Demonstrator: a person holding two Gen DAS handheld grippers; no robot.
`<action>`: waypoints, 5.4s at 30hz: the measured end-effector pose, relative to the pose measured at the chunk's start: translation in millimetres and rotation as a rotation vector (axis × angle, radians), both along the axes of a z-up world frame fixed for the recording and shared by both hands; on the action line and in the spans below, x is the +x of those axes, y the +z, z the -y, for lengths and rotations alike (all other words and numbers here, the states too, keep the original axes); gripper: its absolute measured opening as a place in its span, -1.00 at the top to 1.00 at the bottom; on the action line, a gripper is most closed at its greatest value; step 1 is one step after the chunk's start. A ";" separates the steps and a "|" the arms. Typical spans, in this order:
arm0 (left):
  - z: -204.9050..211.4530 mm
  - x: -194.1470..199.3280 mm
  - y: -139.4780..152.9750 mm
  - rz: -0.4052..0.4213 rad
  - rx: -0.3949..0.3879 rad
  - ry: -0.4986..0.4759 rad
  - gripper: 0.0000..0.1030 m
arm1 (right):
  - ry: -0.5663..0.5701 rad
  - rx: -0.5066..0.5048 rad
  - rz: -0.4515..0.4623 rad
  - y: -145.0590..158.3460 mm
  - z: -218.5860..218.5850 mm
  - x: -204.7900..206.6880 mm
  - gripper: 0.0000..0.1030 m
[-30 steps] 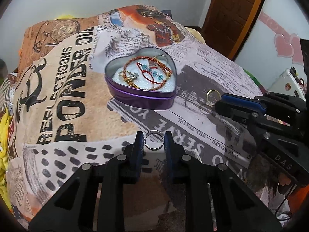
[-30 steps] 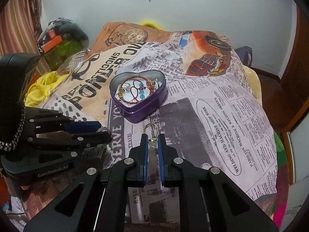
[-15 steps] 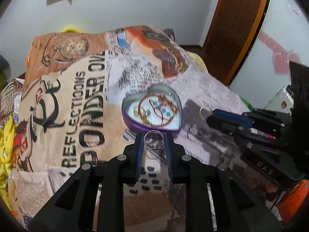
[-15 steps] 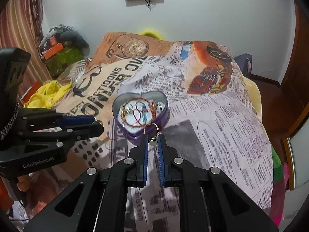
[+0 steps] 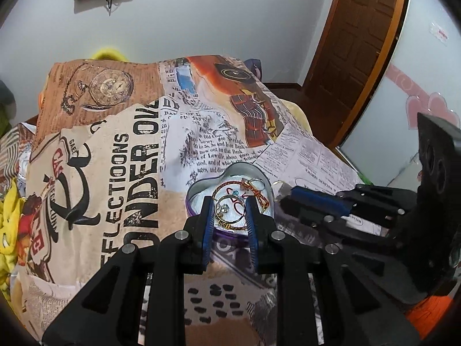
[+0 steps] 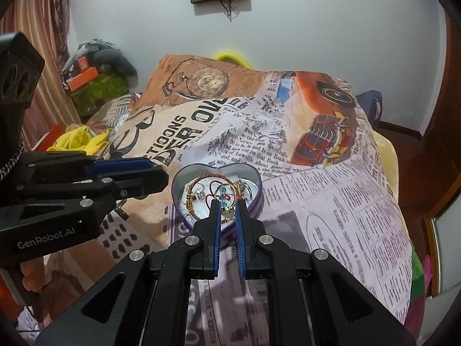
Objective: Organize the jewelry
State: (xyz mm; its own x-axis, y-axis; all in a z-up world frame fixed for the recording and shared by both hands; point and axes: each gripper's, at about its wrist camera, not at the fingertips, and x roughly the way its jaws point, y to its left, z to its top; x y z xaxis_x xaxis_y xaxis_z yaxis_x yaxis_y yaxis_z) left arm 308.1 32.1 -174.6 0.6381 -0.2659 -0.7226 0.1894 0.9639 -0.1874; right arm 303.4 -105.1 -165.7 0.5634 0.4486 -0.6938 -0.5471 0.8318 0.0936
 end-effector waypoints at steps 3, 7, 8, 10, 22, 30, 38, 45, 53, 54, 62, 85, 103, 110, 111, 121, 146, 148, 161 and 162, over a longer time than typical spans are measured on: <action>0.7 4.8 -4.9 -0.011 -0.001 -0.002 0.60 | 0.012 -0.003 -0.011 -3.5 -5.8 6.5 0.83; 3.2 9.9 -13.1 -0.029 0.003 -0.007 0.60 | 0.024 -0.009 -0.024 -7.9 -9.9 11.1 0.83; 2.9 11.1 -14.5 -0.033 0.002 -0.008 0.60 | 0.025 -0.013 -0.024 -9.2 -10.8 11.9 0.83; 2.7 13.5 -18.6 -0.044 -0.003 -0.009 0.60 | 0.032 -0.019 -0.028 -12.0 -12.5 13.6 0.83; -0.5 19.6 -23.7 -0.071 -0.024 -0.004 0.60 | 0.040 -0.065 -0.029 -19.8 -18.6 18.2 0.83; -3.2 10.5 -6.7 -0.047 -0.018 0.013 0.56 | 0.032 -0.083 -0.041 -14.3 -20.4 14.4 0.65; -14.8 -20.6 40.5 0.050 -0.041 0.064 0.52 | 0.002 -0.067 0.035 20.5 -9.3 -5.4 0.56; -15.6 -72.4 104.0 0.213 -0.030 0.109 0.45 | -0.037 0.014 0.170 84.9 8.6 -43.7 0.56; -2.9 -161.1 169.0 0.477 0.009 0.148 0.25 | -0.096 0.167 0.388 163.4 40.9 -127.1 0.56; -0.8 -169.3 173.5 0.502 0.013 0.152 0.20 | -0.100 0.177 0.411 169.3 42.8 -136.2 0.56; 9.1 -247.4 199.2 0.698 0.041 0.219 -0.58 | -0.168 0.246 0.633 208.4 56.3 -216.9 0.06; 9.3 -290.5 197.5 0.755 0.066 0.305 -0.98 | -0.274 0.198 0.716 196.6 55.8 -249.8 -0.99; 11.1 -287.7 192.4 0.726 0.073 0.301 -0.98 | -0.279 0.199 0.677 197.2 62.9 -250.9 -0.99; 10.1 -287.4 191.8 0.724 0.077 0.301 -0.98 | -0.286 0.207 0.672 199.3 64.8 -250.5 -0.99; 10.2 -287.3 191.9 0.724 0.076 0.300 -0.98 | -0.287 0.207 0.671 199.1 65.1 -250.1 -0.99; 9.6 -286.9 191.1 0.724 0.083 0.292 -0.99 | -0.297 0.216 0.665 199.0 68.4 -249.5 -0.99; 11.3 -281.8 191.7 0.710 0.078 0.270 -0.99 | -0.299 0.216 0.654 197.4 68.4 -245.6 -0.99; 12.1 -280.0 192.3 0.705 0.079 0.267 -0.99 | -0.300 0.217 0.654 197.5 68.4 -245.6 -0.99; 10.3 -274.2 189.8 0.687 0.062 0.260 -0.99 | -0.309 0.208 0.647 194.9 67.6 -243.5 -0.99; 9.6 -274.0 190.0 0.686 0.059 0.259 -0.99 | -0.309 0.209 0.646 195.0 67.9 -243.4 -0.99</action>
